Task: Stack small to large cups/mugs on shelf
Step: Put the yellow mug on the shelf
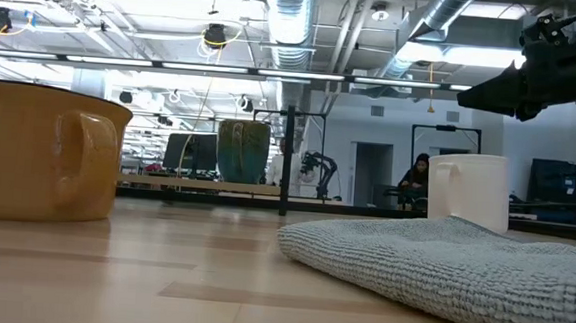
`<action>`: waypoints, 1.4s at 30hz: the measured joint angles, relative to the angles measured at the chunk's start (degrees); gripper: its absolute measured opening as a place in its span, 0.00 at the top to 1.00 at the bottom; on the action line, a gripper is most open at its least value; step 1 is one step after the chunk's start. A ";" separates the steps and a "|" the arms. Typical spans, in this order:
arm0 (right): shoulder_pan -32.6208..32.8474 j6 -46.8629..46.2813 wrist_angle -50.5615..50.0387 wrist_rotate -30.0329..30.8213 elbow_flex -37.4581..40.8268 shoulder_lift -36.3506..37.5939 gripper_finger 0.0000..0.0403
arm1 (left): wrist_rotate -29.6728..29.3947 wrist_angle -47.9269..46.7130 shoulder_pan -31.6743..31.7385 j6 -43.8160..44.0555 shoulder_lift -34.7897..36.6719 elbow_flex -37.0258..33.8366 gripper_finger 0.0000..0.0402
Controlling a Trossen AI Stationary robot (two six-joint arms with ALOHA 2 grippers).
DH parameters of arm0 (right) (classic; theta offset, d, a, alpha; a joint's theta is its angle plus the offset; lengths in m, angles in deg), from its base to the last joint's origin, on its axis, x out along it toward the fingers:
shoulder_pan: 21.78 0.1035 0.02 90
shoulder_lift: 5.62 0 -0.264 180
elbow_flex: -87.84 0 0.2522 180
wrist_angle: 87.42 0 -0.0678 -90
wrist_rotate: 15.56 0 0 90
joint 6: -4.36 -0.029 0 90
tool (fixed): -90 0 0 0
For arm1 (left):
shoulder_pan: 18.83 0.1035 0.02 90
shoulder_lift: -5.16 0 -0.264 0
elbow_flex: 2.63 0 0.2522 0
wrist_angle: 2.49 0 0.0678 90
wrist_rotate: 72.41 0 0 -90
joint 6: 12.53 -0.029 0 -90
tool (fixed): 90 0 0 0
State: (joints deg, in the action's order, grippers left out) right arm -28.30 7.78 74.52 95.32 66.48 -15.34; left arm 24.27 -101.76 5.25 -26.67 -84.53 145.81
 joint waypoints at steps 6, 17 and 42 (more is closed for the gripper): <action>0.00 0.00 0.00 0.00 0.00 0.00 0.58 | -2.64 1.29 -2.79 0.73 4.86 0.00 0.74; 0.00 0.01 0.00 0.00 0.00 -0.01 0.58 | -4.47 19.63 -4.90 1.27 22.55 -26.45 0.74; 0.00 0.00 0.07 0.00 0.02 -0.01 0.58 | -3.98 46.35 -4.94 14.02 50.69 -90.74 0.74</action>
State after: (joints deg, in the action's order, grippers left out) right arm -28.30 7.78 74.59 95.32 66.50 -15.35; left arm 20.29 -55.42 0.31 -12.65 -33.85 55.07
